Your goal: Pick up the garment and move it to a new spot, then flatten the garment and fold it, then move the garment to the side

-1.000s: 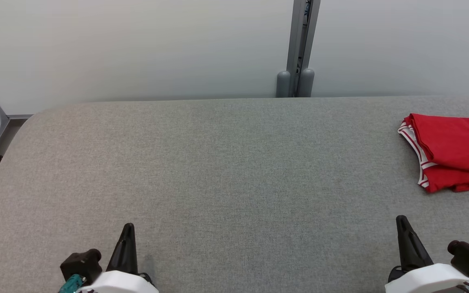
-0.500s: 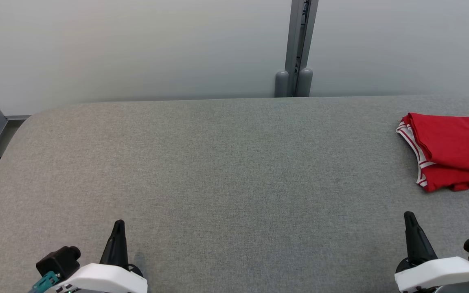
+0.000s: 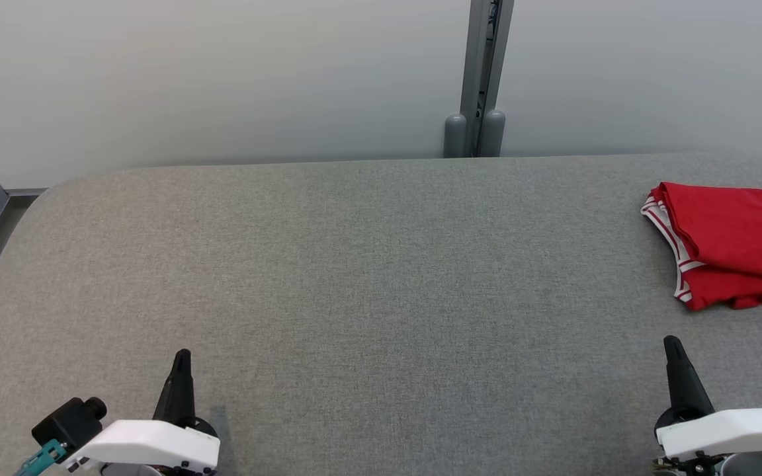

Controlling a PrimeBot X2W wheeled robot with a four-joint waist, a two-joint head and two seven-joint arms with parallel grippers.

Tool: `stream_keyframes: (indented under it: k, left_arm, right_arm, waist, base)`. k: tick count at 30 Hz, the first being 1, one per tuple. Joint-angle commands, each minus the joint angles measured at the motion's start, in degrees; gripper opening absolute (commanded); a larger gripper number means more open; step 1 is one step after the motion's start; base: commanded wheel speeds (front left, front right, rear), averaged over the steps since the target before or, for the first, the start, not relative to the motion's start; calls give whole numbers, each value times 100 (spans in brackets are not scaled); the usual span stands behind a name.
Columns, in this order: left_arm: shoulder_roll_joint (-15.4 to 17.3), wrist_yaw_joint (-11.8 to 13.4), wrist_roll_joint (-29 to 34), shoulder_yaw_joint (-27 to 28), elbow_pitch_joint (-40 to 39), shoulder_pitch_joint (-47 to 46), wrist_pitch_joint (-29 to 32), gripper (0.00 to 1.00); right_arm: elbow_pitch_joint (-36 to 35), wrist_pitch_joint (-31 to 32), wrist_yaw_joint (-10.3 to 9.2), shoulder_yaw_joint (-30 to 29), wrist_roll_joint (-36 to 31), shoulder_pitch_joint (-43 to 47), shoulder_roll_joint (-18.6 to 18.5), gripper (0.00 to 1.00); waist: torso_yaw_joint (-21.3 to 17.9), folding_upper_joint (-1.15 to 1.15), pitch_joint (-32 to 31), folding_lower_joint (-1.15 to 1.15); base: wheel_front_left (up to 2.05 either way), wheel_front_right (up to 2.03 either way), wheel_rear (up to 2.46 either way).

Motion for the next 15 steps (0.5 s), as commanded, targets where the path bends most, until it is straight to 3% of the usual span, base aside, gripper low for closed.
stream_keyframes:
  k: [1, 15]
  left_arm:
    - [22, -64, -154, 59, -88, -205, 24, 0]
    - [24, -233, -1074, 266, -136, -270, 283, 0]
  right_arm:
    - [-103, 50, 0, -32, 165, -134, -54, 0]
    - [-160, 304, 0, -123, 1102, -188, -66, 0]
  waist:
    - [-2, 0, 0, 0]
    - [-30, 0, 3, 0]
  base:
    - [0, 0, 0]
    - [0, 0, 0]
